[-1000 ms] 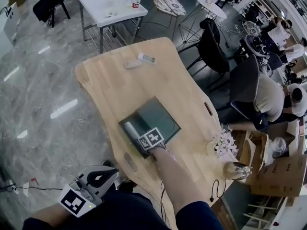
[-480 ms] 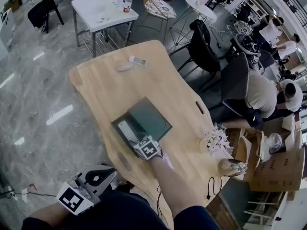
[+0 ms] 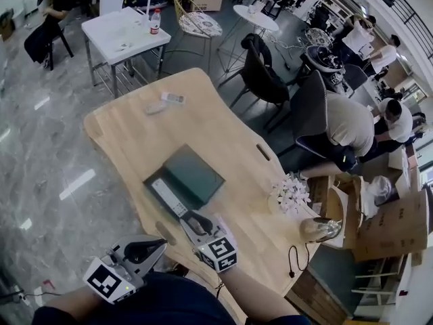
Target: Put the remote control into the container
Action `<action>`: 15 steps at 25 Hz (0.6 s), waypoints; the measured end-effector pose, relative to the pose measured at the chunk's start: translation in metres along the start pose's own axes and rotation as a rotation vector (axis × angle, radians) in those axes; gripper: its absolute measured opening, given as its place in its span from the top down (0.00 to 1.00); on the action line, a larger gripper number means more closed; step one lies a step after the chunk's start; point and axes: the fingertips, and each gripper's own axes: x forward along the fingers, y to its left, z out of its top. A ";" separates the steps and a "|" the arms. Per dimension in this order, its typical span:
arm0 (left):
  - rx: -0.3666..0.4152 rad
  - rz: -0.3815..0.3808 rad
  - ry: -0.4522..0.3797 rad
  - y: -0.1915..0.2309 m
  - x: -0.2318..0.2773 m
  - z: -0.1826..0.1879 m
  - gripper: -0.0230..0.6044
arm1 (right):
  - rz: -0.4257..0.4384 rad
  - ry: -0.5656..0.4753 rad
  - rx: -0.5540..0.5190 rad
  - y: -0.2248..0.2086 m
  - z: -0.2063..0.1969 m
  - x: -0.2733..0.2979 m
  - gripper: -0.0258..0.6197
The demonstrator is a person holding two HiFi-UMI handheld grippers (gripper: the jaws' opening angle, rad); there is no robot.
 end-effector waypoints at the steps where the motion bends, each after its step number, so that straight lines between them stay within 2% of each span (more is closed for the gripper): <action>1: 0.003 -0.012 0.003 -0.005 0.002 0.001 0.82 | -0.009 -0.039 0.024 0.004 0.010 -0.014 0.79; 4: 0.012 -0.055 0.009 -0.019 0.010 0.003 0.82 | -0.018 -0.128 0.068 0.021 0.032 -0.049 0.87; 6: 0.019 -0.077 0.005 -0.027 0.016 0.003 0.82 | -0.012 -0.172 0.086 0.031 0.039 -0.068 0.89; 10: 0.063 -0.109 -0.029 -0.038 0.027 0.008 0.82 | -0.001 -0.247 0.108 0.045 0.055 -0.098 0.91; 15: 0.071 -0.146 -0.036 -0.053 0.037 0.013 0.82 | -0.017 -0.309 0.089 0.056 0.075 -0.129 0.93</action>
